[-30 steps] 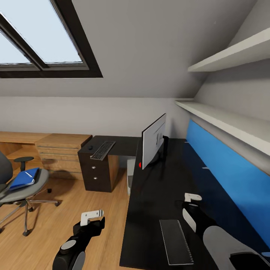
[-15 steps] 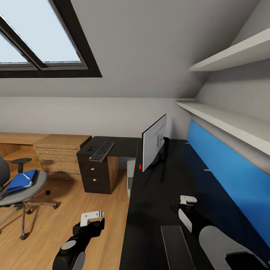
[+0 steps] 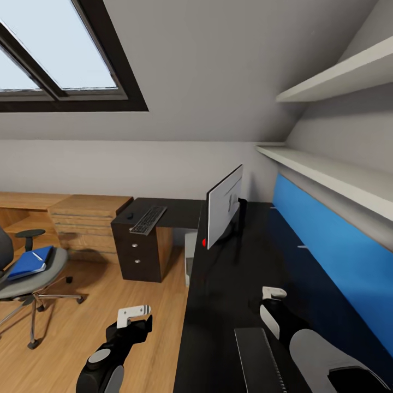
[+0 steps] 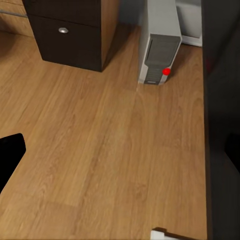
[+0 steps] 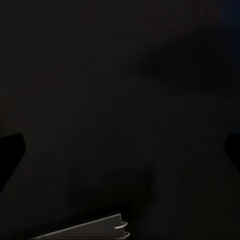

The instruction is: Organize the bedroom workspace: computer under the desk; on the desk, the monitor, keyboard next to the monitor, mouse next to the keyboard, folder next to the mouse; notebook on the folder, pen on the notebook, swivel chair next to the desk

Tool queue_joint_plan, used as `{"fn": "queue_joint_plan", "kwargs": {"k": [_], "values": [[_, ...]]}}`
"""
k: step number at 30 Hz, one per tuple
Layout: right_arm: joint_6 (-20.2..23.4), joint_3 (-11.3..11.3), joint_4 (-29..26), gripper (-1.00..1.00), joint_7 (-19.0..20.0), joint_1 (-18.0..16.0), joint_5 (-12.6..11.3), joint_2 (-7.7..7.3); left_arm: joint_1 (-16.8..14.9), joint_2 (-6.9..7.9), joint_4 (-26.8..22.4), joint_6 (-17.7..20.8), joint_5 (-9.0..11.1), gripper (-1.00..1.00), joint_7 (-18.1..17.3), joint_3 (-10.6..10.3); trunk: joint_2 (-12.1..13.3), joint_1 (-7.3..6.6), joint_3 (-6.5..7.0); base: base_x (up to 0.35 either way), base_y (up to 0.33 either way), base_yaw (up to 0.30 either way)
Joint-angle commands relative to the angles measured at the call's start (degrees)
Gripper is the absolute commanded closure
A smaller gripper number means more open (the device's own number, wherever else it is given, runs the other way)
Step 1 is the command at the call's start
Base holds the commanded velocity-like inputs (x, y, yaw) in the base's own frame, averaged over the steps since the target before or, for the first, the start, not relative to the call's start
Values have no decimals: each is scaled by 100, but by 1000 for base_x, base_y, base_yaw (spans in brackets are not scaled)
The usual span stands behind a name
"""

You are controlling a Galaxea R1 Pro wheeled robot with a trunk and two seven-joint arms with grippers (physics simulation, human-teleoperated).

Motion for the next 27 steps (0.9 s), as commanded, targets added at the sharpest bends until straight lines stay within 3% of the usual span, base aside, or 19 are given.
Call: {"fn": "queue_joint_plan", "kwargs": {"k": [1, 27], "values": [[48, 49, -8, -100, -43, -3, -55, -3, -5, 1, -7, 18, 60, -100, 54, -8, -48, 24, -27, 0, 0, 0], [132, 58, 4, -100, -36, -3, -55, -1, 0, 0, -8, 18, 60, -100, 55, -12, -1091, 595, -494, 0, 0, 0]]}}
